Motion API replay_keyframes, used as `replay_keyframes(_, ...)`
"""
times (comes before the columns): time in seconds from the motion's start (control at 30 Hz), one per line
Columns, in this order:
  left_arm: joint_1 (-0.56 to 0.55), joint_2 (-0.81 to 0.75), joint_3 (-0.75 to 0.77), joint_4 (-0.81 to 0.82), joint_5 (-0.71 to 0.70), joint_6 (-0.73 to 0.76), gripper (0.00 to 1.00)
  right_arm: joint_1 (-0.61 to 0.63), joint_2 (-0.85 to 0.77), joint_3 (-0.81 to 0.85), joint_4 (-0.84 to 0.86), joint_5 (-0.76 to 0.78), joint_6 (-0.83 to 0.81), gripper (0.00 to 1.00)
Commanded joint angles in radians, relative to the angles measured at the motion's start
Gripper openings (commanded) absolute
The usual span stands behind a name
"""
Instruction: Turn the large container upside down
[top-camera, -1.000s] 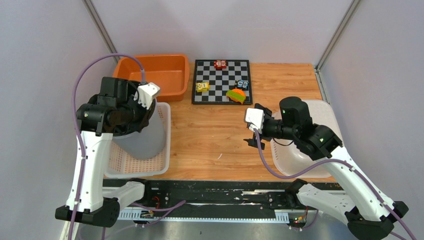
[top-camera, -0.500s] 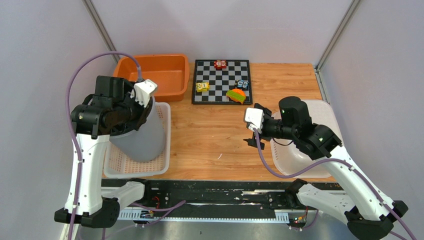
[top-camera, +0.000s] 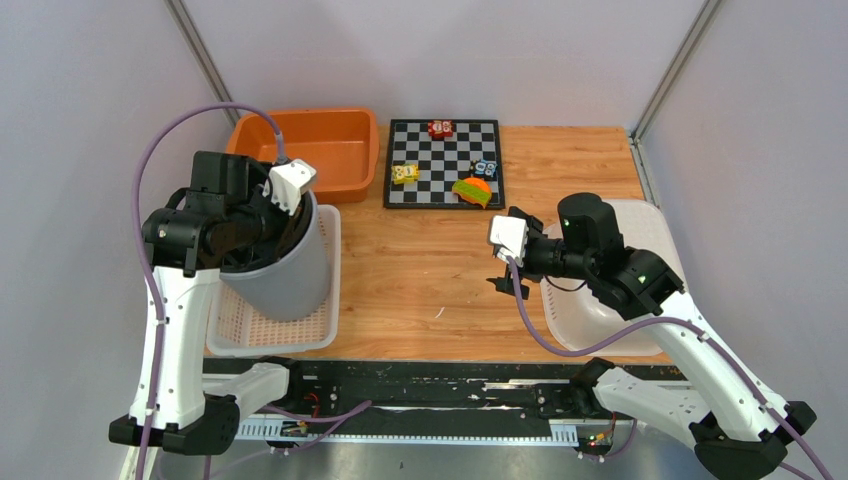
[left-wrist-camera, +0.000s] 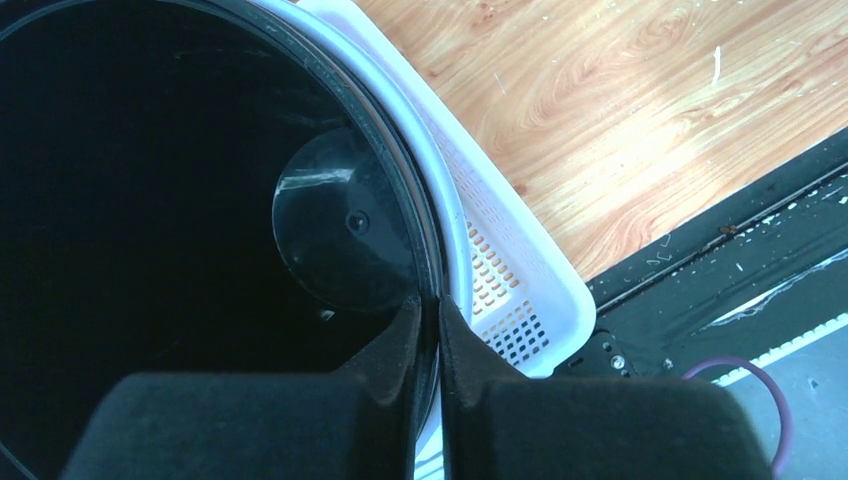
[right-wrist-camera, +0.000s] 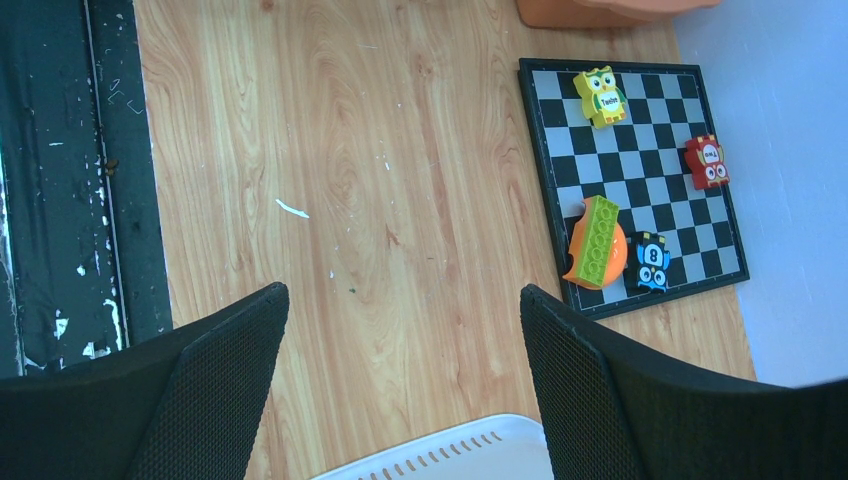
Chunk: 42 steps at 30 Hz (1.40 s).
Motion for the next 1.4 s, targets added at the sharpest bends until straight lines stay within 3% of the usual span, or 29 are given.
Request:
replay_keyframes(0.0,-0.002,-0.009,-0.029,0.015,0.012,0.028,0.14,-0.014,-0.009,-0.001,0.013,-0.022,0.017,0.88)
replay_keyframes(0.1,-0.002,-0.021,-0.068,0.023,-0.012,0.040,0.18,-0.014,-0.010,-0.001,0.014,-0.023,0.018,0.88)
replay_keyframes(0.37,-0.002,-0.061,-0.137,0.063,-0.086,0.061,0.18,-0.014,-0.005,0.002,0.012,-0.023,0.020,0.88)
replay_keyframes(0.53,-0.003,-0.055,-0.109,0.058,-0.066,0.056,0.10,-0.014,-0.003,0.004,0.013,-0.026,0.022,0.88)
replay_keyframes(0.87,-0.002,-0.023,-0.009,0.058,-0.060,0.030,0.07,-0.014,-0.004,0.008,0.011,-0.038,0.025,0.88)
replay_keyframes(1.37,-0.002,-0.009,-0.015,0.046,-0.039,0.024,0.15,-0.014,-0.008,0.009,0.009,-0.045,0.026,0.88)
